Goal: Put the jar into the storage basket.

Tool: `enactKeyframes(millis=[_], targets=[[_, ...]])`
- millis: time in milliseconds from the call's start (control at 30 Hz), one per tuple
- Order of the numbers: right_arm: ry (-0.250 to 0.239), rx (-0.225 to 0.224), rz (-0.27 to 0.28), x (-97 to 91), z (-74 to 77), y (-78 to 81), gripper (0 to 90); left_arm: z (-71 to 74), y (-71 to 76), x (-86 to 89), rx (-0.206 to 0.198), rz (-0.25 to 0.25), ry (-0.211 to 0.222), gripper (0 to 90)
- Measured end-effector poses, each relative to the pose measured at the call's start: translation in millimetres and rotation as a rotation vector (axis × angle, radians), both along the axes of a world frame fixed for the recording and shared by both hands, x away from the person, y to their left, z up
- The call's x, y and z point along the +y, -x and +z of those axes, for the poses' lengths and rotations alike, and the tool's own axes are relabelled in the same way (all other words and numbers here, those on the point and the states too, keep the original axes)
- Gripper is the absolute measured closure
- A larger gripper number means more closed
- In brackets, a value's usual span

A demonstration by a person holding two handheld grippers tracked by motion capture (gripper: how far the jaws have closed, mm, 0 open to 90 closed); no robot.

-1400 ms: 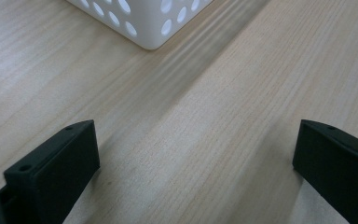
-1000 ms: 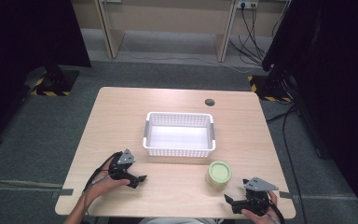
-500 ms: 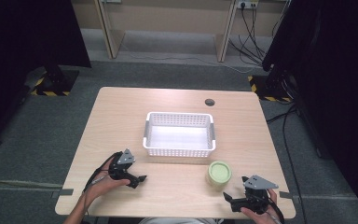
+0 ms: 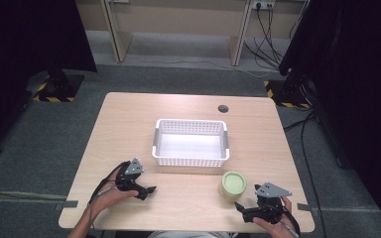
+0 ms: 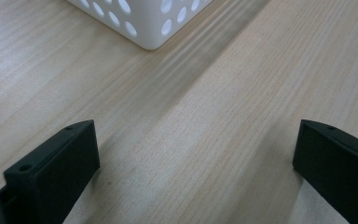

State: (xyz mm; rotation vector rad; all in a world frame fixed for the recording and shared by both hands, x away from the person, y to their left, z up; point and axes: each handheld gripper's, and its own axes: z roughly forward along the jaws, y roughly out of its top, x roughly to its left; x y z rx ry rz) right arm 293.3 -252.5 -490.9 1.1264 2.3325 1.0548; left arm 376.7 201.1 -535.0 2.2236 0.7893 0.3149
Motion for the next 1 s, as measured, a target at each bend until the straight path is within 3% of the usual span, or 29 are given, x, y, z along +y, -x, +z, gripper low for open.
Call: enactKeyframes(millis=[1000], targets=[[0.072,0.026,0.066,32.9,8.4,-33.2,2.9,0.0,0.0,0.0,0.0,0.0,0.0,0.0]])
